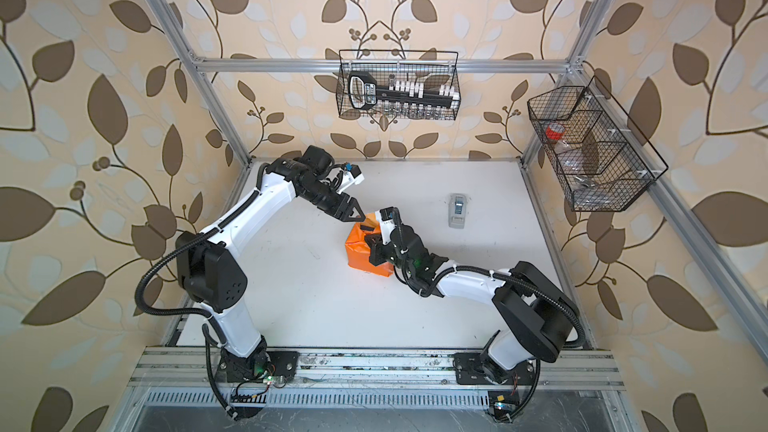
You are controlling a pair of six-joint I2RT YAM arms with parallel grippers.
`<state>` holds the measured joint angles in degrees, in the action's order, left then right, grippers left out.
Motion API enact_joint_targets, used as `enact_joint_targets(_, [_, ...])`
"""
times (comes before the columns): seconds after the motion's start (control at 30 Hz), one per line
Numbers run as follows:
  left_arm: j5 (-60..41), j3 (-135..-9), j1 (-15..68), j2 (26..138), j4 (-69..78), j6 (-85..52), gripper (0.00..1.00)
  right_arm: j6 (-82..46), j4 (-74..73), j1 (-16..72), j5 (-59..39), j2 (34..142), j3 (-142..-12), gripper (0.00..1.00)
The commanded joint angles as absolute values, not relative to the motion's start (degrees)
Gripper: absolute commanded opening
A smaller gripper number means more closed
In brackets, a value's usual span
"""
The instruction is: Wrap the gift box in paper
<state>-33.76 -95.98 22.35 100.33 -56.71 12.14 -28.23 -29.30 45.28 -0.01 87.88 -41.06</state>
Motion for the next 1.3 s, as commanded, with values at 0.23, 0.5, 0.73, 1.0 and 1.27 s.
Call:
enact_joint_targets(0.23, [-27.3,-94.7,26.0,97.8,-51.9,22.9,0.73,-27.9,-21.8,45.6,-0.9,89.7,-40.3,0.03])
enact_joint_targets(0.5, [-25.7,-98.9,26.3,103.1,-53.3,24.9,0.69,-27.7,-21.2,45.6,-0.6,89.2,-40.3,0.03])
enact_joint_targets(0.73, [-29.1,-101.6,26.3,105.8,-55.7,26.3,0.59,-27.6,-20.9,45.6,-0.4,88.9,-39.9,0.03])
enact_joint_targets(1.0, [-30.1,-103.8,26.3,106.7,-58.2,26.9,0.36,-27.4,-20.6,45.6,0.0,88.4,-39.5,0.03])
enact_joint_targets(1.27, [-23.3,-103.3,29.1,104.9,-57.4,27.6,0.2,-27.5,-20.6,45.6,0.0,88.3,-39.3,0.03])
